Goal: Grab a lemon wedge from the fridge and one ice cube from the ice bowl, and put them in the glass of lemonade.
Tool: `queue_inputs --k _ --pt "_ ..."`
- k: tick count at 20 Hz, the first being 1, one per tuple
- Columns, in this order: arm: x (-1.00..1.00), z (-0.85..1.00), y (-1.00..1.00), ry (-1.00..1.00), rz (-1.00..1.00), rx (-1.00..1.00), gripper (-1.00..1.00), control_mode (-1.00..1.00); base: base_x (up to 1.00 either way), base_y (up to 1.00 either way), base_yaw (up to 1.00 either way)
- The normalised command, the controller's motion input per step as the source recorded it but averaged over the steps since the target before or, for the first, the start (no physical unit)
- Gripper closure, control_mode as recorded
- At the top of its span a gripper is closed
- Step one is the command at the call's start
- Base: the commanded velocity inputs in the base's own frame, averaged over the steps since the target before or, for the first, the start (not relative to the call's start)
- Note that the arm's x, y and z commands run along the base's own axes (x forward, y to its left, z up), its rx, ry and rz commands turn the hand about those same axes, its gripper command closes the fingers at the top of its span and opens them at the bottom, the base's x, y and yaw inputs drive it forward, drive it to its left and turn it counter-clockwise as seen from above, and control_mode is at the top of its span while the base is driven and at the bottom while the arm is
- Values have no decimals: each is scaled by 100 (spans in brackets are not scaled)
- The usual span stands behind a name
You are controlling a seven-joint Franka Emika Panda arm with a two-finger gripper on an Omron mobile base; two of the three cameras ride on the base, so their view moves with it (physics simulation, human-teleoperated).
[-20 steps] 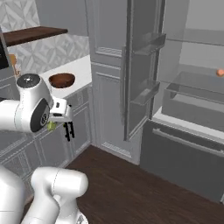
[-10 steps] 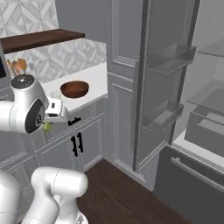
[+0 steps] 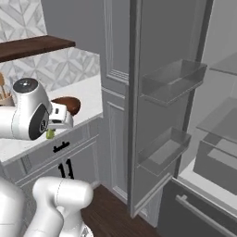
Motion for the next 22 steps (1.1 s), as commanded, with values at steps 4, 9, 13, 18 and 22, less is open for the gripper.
queue_inputs --k 4,9,13,18,22 --pt "0 0 0 0 0 0 100 100 44 36 13" --pt "0 0 0 0 0 0 100 100 44 30 27" --pt "0 0 0 0 0 0 100 100 78 4 32" --pt "0 0 0 0 0 0 100 100 84 5 30" --pt "0 0 0 0 0 0 100 100 49 1 22"
